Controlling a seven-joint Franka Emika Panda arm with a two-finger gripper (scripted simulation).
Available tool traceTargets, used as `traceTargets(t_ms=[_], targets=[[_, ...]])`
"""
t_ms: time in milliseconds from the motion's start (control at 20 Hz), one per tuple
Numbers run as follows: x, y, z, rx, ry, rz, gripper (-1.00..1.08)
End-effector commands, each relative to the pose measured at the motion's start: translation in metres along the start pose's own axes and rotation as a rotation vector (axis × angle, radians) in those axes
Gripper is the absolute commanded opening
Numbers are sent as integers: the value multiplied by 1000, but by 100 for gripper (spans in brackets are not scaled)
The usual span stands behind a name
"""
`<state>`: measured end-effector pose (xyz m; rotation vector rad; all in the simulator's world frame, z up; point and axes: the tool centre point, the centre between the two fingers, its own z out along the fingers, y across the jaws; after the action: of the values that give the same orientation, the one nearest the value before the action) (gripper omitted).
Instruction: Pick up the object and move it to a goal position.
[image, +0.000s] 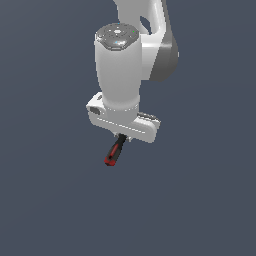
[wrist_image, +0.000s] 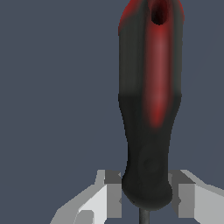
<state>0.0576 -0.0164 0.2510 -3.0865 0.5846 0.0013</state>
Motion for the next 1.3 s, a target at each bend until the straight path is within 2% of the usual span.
traceTargets(t_ms=[0, 650, 950, 1250], targets=[[-8, -6, -30, 0, 1, 0, -100], [-38, -33, -162, -1, 1, 0, -100], [-43, -41, -193, 0, 1, 0, -100], [-45, -44, -205, 0, 1, 0, -100]])
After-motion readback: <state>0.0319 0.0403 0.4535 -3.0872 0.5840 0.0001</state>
